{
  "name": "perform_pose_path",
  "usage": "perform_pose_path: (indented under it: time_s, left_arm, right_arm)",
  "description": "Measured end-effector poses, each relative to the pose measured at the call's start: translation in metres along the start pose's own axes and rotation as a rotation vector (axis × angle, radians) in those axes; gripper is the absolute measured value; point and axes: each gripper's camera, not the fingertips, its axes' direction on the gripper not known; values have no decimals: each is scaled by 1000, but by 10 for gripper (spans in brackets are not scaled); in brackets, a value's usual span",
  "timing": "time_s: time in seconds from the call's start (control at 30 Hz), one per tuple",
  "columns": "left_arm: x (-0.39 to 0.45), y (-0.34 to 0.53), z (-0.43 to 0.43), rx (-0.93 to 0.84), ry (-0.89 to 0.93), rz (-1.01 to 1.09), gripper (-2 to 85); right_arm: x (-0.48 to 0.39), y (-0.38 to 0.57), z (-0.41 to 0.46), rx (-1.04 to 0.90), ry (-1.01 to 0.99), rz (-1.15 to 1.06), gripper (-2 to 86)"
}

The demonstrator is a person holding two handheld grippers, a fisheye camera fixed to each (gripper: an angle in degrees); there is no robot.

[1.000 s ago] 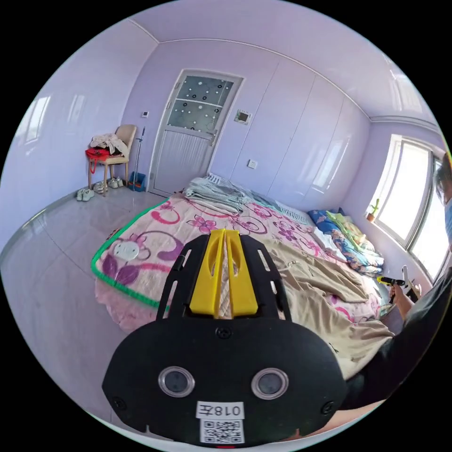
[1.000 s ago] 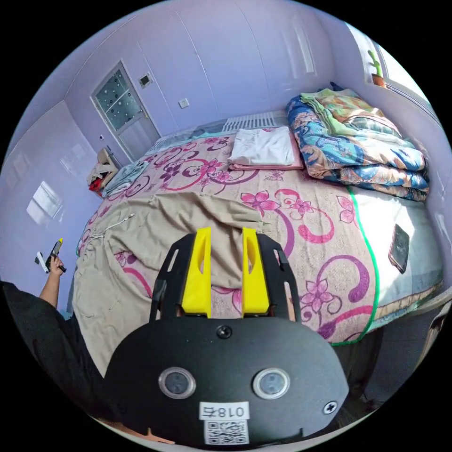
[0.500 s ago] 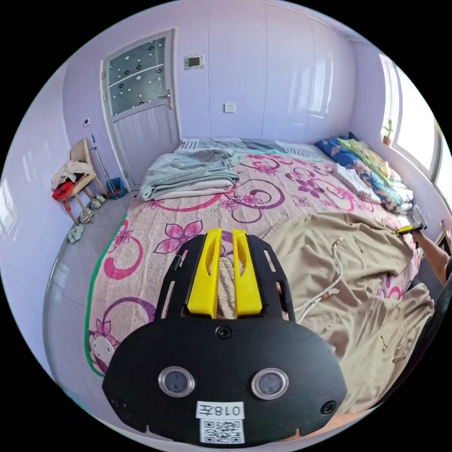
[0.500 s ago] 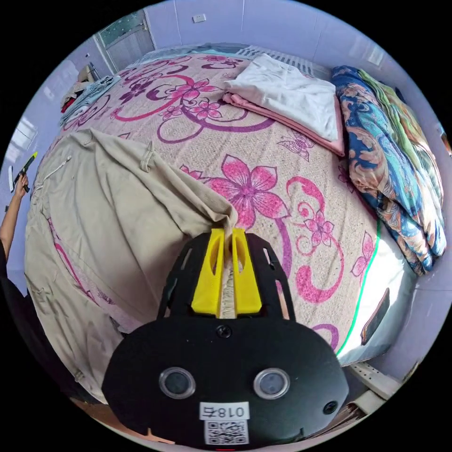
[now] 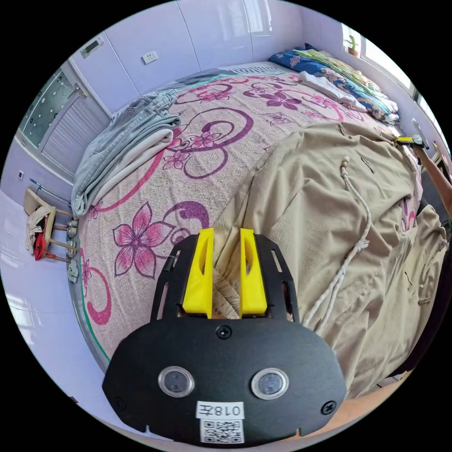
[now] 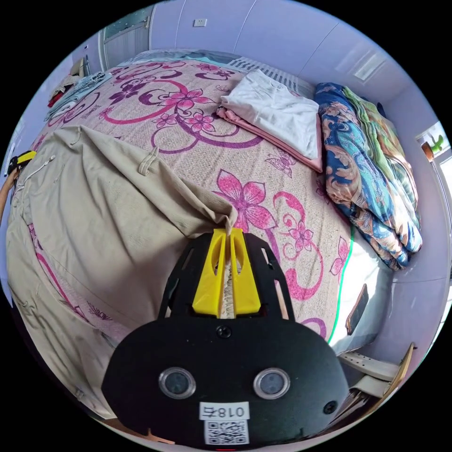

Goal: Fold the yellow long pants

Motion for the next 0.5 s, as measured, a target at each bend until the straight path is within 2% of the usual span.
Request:
perform_pose_path:
  time_s: [0.13,0.2,0.37,0.5]
  left_arm:
    - [35,-20,-29,34,-59,-40,2]
    - [54,-29,-40,27,-102,-39,-5]
    - [104,-43,-93,104,-316,-88,-10]
    - [142,-53,-152,189,-554,-159,-10]
  right_arm:
    - [-4,-4,-6,36,-6,19,5]
    - [-5,-4,-10,66,-13,37,4]
    - [-15,0,-19,141,48,67,4]
    - [-30,-2,-35,269,193,82,3]
